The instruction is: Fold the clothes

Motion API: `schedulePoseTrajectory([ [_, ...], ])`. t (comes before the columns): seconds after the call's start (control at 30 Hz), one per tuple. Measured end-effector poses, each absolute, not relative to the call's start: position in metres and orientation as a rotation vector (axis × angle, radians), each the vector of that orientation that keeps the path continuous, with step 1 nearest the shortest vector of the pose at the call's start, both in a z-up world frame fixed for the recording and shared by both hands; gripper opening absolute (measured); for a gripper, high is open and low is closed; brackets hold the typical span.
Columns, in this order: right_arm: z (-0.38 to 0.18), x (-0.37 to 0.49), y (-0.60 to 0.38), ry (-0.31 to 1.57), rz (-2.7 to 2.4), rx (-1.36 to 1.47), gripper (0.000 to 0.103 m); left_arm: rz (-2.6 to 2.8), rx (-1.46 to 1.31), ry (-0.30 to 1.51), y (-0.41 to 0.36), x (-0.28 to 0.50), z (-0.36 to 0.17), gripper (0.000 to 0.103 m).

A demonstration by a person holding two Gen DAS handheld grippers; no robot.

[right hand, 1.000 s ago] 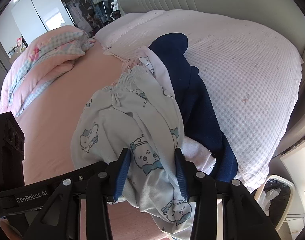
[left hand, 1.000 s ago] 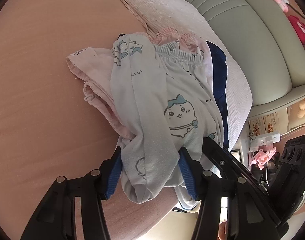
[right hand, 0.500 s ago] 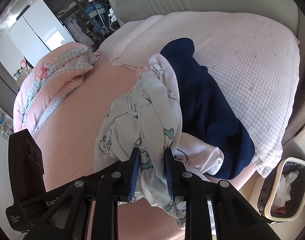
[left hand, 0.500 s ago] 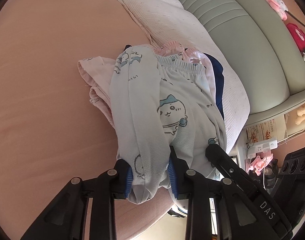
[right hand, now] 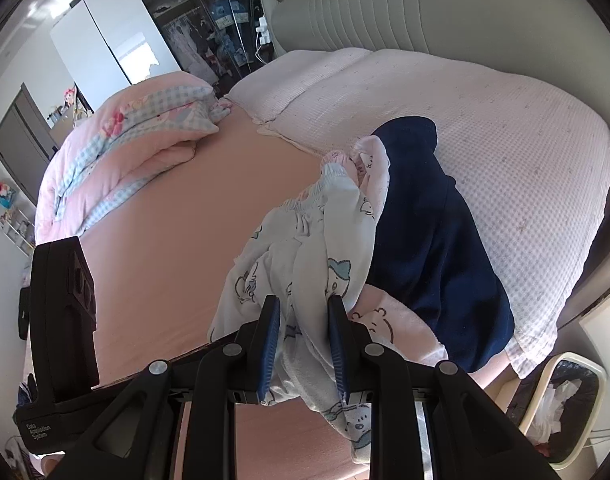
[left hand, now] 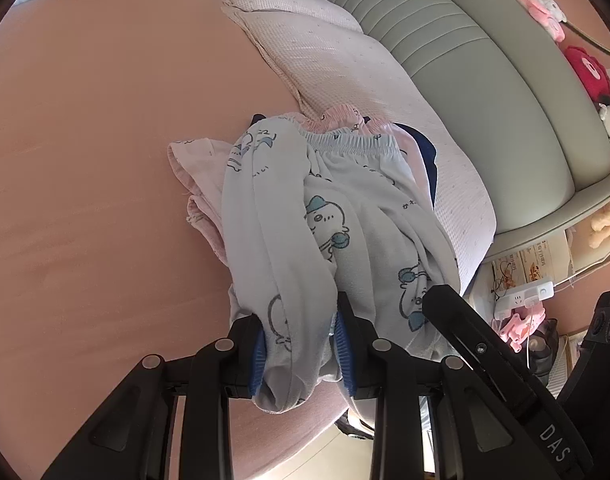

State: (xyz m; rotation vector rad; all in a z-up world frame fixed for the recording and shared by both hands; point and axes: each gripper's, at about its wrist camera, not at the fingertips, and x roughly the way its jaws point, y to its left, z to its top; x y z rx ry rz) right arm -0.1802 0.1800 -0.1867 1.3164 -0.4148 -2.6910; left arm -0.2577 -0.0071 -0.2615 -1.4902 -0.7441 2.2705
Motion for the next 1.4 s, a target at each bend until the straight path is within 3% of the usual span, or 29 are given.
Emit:
schedulePoseTrajectory([
  [0.13, -0.190, -0.184, 0.190, -0.479, -2.694, 1.392, 0.026, 2.235, -1.520, -0.776, -0.008, -0.260, -0.268, 0.027],
  [0.2, -0.191, -0.184, 0.201, -0.564, -2.677, 1.391, 0.035, 2.233, -1.515, -0.762, -0.008, -0.259, -0.268, 0.027],
  [0.37, -0.185, -0.179, 0.224, -0.649, -2.696, 1.341, 0.041, 2.240, -1.521, -0.700, -0.002, -0.259, -0.266, 0.027],
  [0.57, -0.179, -0.195, 0.220, -0.455, -2.732, 1.350, 0.054, 2.243, -1.514, -0.722, -0.005, -0.263, -0.269, 0.027],
  [0.77, -0.184, -0.239, 0.205, -0.196, -2.704, 1.416, 0.055, 2.244, -1.533, -0.755, -0.008, -0.266, -0.275, 0.027],
  [1.23, -0.223, -0.280, 0.182, 0.082, -2.544, 1.614, 0.055, 2.214, -1.678, -0.793, -0.016, -0.266, -0.286, 0.027],
  [1.4, -0.236, -0.295, 0.183, 0.080, -2.487, 1.686, 0.055, 2.234, -1.688, -0.737, -0.013, -0.263, -0.283, 0.027],
])
